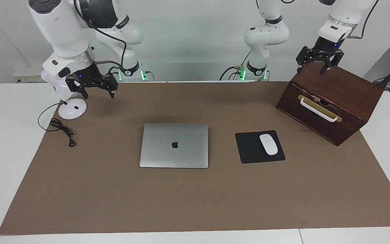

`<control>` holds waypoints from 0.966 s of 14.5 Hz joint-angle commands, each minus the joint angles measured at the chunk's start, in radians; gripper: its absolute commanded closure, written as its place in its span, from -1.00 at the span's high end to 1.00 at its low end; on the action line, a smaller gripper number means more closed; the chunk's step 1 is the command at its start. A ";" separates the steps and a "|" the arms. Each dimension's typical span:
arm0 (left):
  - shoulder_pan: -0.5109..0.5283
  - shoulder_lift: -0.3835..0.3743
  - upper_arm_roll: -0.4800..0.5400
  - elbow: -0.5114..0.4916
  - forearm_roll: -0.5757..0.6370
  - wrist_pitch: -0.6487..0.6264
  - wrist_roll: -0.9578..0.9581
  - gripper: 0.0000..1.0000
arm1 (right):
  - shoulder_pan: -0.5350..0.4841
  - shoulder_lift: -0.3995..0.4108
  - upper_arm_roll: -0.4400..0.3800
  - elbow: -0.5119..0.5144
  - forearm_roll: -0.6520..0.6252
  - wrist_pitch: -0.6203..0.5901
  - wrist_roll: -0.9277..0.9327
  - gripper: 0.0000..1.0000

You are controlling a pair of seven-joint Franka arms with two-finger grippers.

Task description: Close laptop with both arms

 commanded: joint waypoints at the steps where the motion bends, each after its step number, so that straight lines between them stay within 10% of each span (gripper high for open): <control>1: 0.011 0.132 -0.009 0.198 0.036 -0.097 -0.021 1.00 | -0.026 -0.005 -0.015 -0.017 -0.003 0.025 -0.029 1.00; 14: 0.008 0.267 -0.011 0.265 0.054 -0.136 -0.069 1.00 | -0.050 -0.002 -0.074 -0.022 -0.003 0.051 -0.133 1.00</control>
